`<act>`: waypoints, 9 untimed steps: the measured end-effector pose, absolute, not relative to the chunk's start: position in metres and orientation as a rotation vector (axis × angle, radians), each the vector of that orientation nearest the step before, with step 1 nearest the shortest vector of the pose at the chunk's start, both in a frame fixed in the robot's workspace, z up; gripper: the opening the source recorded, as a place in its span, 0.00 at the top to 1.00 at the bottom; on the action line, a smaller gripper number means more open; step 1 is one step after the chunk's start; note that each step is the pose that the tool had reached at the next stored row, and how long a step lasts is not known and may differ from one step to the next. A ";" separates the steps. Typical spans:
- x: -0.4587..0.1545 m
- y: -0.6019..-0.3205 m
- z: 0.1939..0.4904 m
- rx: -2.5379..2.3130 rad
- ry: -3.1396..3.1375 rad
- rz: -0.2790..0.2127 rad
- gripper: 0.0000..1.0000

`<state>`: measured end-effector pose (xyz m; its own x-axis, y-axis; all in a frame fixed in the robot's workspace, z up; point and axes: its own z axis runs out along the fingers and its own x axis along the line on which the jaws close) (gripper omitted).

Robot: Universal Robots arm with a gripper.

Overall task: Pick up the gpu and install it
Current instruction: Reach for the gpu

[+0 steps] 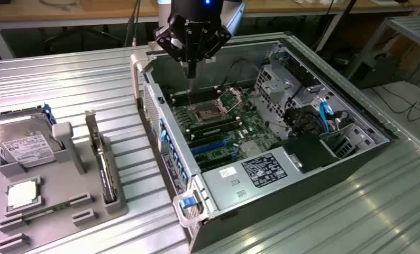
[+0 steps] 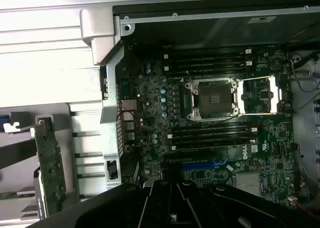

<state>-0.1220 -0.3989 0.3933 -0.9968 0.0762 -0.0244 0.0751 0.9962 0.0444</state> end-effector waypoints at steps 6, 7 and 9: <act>-0.131 -0.399 0.393 0.118 3.113 0.068 0.89; -0.133 -0.399 0.393 0.118 3.112 0.068 0.89; -0.135 -0.399 0.393 0.118 3.113 0.068 0.89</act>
